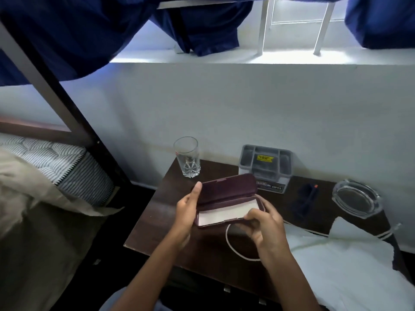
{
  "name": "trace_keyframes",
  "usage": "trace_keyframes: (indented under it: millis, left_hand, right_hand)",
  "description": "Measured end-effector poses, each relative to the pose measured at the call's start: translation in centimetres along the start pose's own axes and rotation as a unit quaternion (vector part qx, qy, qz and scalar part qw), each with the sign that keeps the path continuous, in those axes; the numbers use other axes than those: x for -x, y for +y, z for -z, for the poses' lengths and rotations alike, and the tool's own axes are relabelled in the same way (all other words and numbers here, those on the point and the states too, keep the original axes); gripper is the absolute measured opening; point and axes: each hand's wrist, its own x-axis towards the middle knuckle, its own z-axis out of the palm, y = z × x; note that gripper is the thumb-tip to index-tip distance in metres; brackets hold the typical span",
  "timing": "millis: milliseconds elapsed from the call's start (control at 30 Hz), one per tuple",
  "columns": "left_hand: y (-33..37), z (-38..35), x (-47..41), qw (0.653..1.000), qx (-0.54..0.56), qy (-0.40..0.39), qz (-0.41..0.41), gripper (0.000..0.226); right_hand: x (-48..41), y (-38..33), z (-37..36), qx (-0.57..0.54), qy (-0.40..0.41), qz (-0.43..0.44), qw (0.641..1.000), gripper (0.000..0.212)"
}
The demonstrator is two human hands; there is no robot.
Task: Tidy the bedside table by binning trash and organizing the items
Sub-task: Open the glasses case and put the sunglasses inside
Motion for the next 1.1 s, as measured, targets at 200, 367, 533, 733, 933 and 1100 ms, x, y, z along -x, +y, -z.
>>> trace_keyframes:
  millis: [200,367,533,733,933,1100]
  left_hand:
    - [-0.3,0.1,-1.0,0.999,-0.053,-0.004,0.013,0.044]
    - [-0.9,0.6,-1.8,0.98,-0.188,0.032,-0.052,0.032]
    - [-1.7,1.2,-2.7,0.973,-0.216,0.04,-0.068,0.022]
    - [-1.9,1.8,-2.6,0.948,-0.302,-0.008,-0.101,0.025]
    - [-2.0,2.4,-2.2,0.898,-0.428,-0.022,-0.103,0.034]
    - [-1.9,2.4,-2.1,0.876,-0.474,-0.036,-0.081,0.032]
  right_hand:
    - [-0.4,0.5,0.6,0.176,-0.001,0.006,0.984,0.056]
    - [-0.2,1.2,1.0,0.331,0.041,0.029,0.942,0.064]
    - [-0.4,1.6,1.3,0.438,0.049,0.037,0.897,0.067]
    - [-1.0,2.4,1.7,0.522,0.032,0.015,0.852,0.044]
    - [-1.7,3.0,2.2,0.569,0.041,0.019,0.821,0.046]
    - [-1.5,2.5,2.1,0.563,0.037,0.016,0.826,0.039]
